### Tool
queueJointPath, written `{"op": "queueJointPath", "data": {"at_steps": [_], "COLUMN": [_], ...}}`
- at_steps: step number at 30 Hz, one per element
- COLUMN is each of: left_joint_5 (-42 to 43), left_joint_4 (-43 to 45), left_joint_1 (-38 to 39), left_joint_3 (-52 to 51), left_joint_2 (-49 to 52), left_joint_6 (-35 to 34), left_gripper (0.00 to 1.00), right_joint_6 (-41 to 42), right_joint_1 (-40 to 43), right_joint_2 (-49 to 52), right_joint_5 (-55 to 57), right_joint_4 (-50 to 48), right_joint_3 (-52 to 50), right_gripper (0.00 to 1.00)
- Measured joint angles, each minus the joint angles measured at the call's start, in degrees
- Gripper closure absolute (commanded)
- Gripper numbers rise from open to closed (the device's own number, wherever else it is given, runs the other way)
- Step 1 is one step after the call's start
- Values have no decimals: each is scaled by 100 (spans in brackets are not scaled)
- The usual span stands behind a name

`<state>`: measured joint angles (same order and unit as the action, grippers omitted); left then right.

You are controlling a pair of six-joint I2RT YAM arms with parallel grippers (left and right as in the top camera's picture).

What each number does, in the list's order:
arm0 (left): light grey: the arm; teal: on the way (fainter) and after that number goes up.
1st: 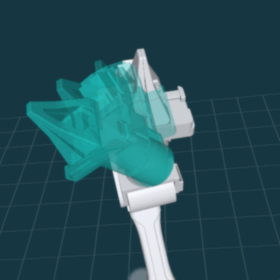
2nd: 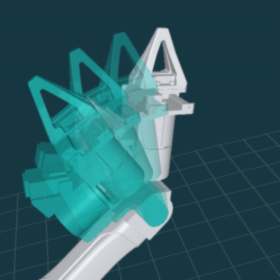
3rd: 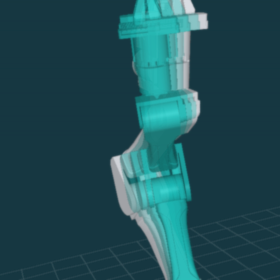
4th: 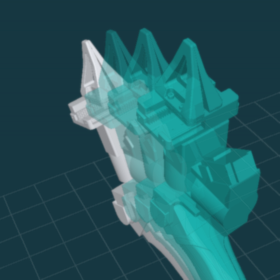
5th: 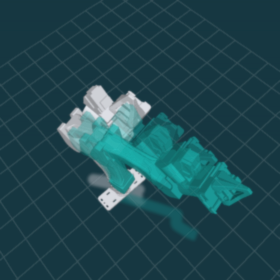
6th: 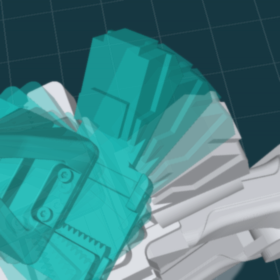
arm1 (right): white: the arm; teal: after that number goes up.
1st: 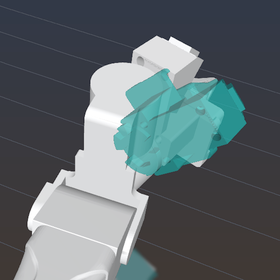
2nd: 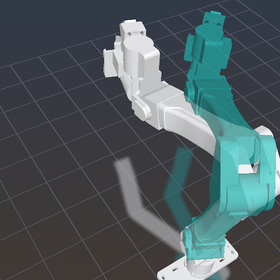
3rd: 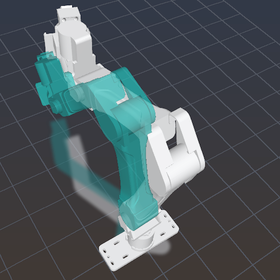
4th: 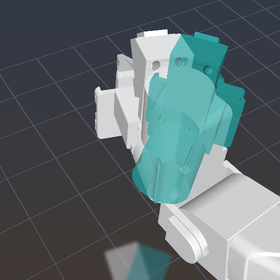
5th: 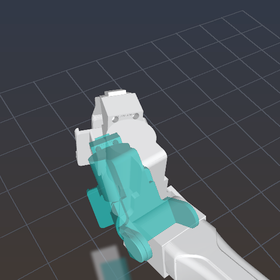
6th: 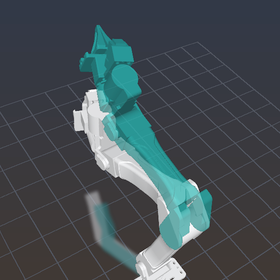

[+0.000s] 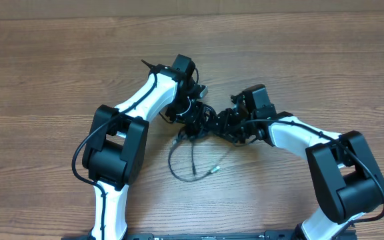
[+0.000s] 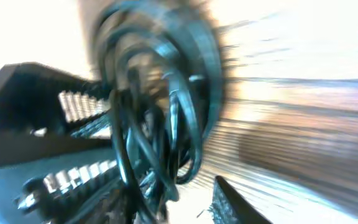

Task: Untangle cables

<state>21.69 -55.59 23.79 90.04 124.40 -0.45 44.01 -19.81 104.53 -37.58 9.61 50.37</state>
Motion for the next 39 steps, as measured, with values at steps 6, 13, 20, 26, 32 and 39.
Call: {"op": "queueJointPath", "data": {"at_steps": [6,13,20,26,32,39], "left_joint_5": [0,-151,-426,-522,-527,-542], "left_joint_4": [-675,-933,-765,-400,9,85], "left_joint_1": [22,28,205,315,313,315], "left_joint_3": [221,905,918,654,413,372], "left_joint_2": [17,24,24,24,24,24], "left_joint_6": [2,2,17,22,22,22], "left_gripper": [41,57,58,57,58,58], "right_joint_6": [-22,-33,-22,-33,-35,205], "right_joint_1": [28,35,44,59,59,-92], "right_joint_2": [0,0,0,0,0,0], "right_joint_5": [142,-57,-282,-317,-358,-240], "right_joint_4": [63,63,389,1038,1292,1051], "right_joint_3": [0,0,0,9,9,9], "right_gripper": [60,64,78,78,83,86]}}
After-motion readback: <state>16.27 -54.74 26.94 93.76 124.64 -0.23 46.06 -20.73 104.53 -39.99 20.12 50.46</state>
